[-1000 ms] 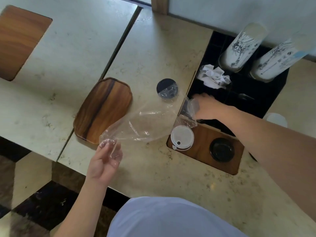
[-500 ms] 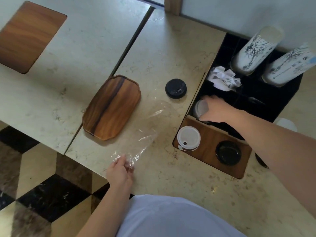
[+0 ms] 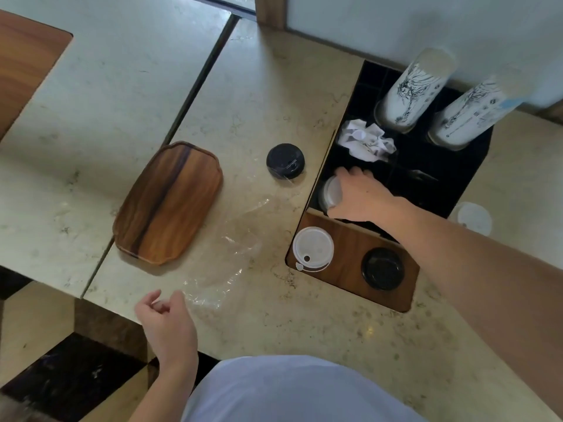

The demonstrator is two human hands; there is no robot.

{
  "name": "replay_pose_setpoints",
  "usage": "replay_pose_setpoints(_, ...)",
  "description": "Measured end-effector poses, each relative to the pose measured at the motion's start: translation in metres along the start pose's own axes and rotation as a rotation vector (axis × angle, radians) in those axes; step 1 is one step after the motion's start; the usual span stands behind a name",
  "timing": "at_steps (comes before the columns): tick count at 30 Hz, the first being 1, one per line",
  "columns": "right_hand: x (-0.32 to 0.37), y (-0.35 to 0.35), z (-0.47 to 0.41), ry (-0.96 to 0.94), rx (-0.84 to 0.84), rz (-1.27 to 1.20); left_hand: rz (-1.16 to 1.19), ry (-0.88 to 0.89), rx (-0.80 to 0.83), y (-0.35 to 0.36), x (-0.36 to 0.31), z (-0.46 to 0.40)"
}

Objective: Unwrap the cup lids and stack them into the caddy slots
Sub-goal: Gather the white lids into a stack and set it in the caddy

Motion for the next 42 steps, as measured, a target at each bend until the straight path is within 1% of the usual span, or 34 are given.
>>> replay_pose_setpoints(3,0.003,-0.011,0.011,0.004,-0.056,0.022,-0.126,0.402,0.221,0.034,-0.054,0.026)
replay_pose_setpoints(5,-0.001,-0.018,0.023,0.019,-0.117,-0.035,-0.160,0.553,0.404,0.071,-0.084,0.046)
replay_pose_setpoints(6,-0.005,-0.021,0.031,0.038,-0.149,-0.116,-0.163,0.580,0.504,0.093,-0.096,0.058)
replay_pose_setpoints(7,-0.010,-0.022,0.040,0.072,-0.176,-0.243,-0.160,0.567,0.609,0.114,-0.106,0.069)
replay_pose_setpoints(9,-0.024,-0.015,0.059,0.155,-0.212,-0.562,-0.147,0.471,0.829,0.153,-0.115,0.090)
replay_pose_setpoints(11,-0.034,0.005,0.076,0.226,-0.193,-0.899,-0.165,0.419,1.024,0.185,-0.118,0.111)
replay_pose_setpoints(13,-0.039,0.032,0.087,0.311,-0.140,-1.252,-0.216,0.473,1.146,0.209,-0.118,0.131)
replay_pose_setpoints(14,-0.039,0.044,0.092,0.354,-0.122,-1.356,-0.220,0.496,1.179,0.217,-0.116,0.140)
replay_pose_setpoints(16,-0.035,0.062,0.098,0.402,-0.072,-1.405,-0.206,0.479,1.168,0.227,-0.110,0.145)
replay_pose_setpoints(18,-0.026,0.071,0.101,0.380,-0.007,-1.342,-0.170,0.391,1.085,0.228,-0.101,0.136)
replay_pose_setpoints(19,-0.022,0.068,0.101,0.348,0.001,-1.236,-0.144,0.307,1.037,0.226,-0.095,0.127)
replay_pose_setpoints(20,-0.020,0.061,0.099,0.306,-0.022,-1.105,-0.111,0.192,0.998,0.223,-0.089,0.116)
replay_pose_setpoints(23,-0.016,0.023,0.078,0.147,-0.245,-0.791,0.071,-0.172,0.931,0.210,-0.073,0.086)
replay_pose_setpoints(24,-0.012,0.010,0.066,0.088,-0.283,-0.681,0.158,-0.270,0.916,0.205,-0.072,0.080)
replay_pose_setpoints(25,-0.006,0.000,0.052,0.040,-0.270,-0.541,0.239,-0.348,0.904,0.202,-0.072,0.075)
replay_pose_setpoints(26,-0.001,-0.005,0.038,0.009,-0.212,-0.395,0.300,-0.402,0.891,0.199,-0.073,0.071)
replay_pose_setpoints(27,0.003,-0.005,0.023,0.001,-0.127,-0.266,0.348,-0.440,0.877,0.197,-0.073,0.068)
replay_pose_setpoints(29,0.004,0.001,0.002,0.026,0.029,-0.096,0.406,-0.476,0.866,0.197,-0.075,0.064)
replay_pose_setpoints(31,0.003,0.005,-0.009,0.027,0.081,0.006,0.424,-0.486,0.870,0.197,-0.079,0.064)
replay_pose_setpoints(34,0.001,0.007,-0.014,0.017,0.052,0.121,0.442,-0.517,0.876,0.200,-0.083,0.065)
replay_pose_setpoints(37,-0.003,0.002,-0.014,0.069,0.015,0.161,0.442,-0.546,0.872,0.205,-0.083,0.065)
replay_pose_setpoints(39,-0.004,-0.004,-0.010,0.090,-0.001,0.140,0.441,-0.540,0.863,0.207,-0.086,0.065)
replay_pose_setpoints(42,-0.007,-0.016,0.007,0.132,-0.060,0.029,0.445,-0.517,0.871,0.208,-0.093,0.067)
Point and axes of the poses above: each hand's wrist, its own z-axis away from the middle knuckle, its own y-axis out of the palm, x = y × z, the point moved 5 cm from there along -z, towards the middle knuckle, and after that the axes turned 6 degrees about x, right-handed, at the moved point
